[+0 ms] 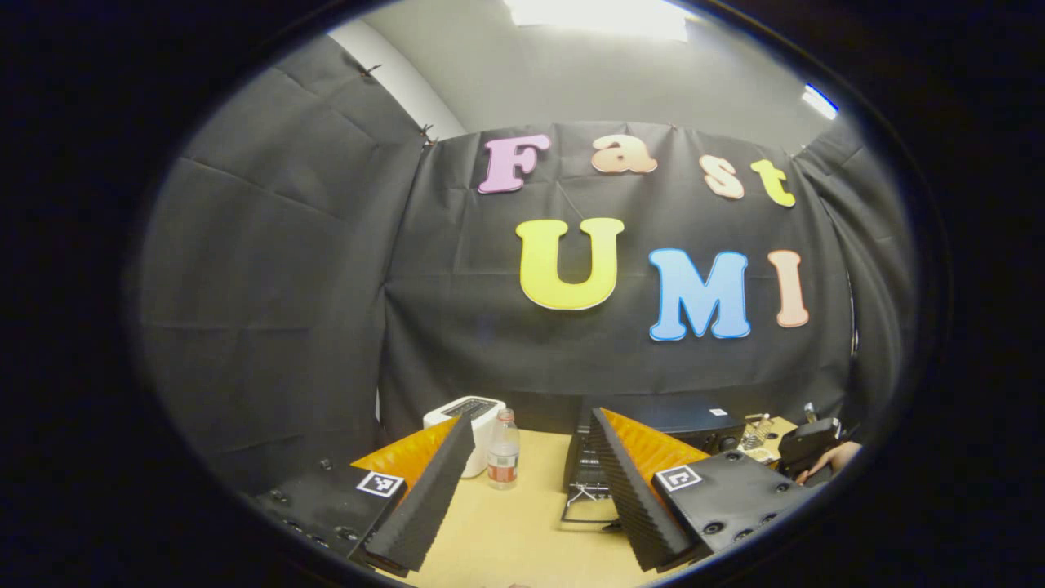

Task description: Open the electric oven with the left hand, put the food in, and close the electric oven.

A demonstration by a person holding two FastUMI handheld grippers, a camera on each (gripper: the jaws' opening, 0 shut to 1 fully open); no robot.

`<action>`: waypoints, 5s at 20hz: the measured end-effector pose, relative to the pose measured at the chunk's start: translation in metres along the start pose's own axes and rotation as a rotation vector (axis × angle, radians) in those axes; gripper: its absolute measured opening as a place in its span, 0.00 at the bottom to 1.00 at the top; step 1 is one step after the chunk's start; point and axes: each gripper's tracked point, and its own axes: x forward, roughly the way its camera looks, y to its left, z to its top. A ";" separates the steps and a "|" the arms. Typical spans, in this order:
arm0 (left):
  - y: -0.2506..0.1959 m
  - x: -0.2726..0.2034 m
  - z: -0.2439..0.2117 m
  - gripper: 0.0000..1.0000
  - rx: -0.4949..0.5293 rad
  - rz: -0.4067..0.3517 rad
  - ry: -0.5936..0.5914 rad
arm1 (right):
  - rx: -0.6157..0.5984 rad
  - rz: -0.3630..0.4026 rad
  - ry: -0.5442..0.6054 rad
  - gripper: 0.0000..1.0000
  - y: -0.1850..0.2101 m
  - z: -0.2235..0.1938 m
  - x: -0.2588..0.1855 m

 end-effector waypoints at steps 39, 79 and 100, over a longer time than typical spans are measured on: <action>0.013 0.040 -0.037 1.00 0.039 -0.043 0.102 | 0.031 0.307 -0.214 0.90 0.112 0.017 0.025; -0.184 0.045 -0.348 0.97 0.086 -0.288 0.691 | -0.950 -0.200 -0.683 0.90 -0.044 0.078 -0.230; -0.187 0.053 -0.295 0.96 0.066 -0.340 0.608 | -1.008 -0.141 -0.624 0.90 0.001 0.061 -0.185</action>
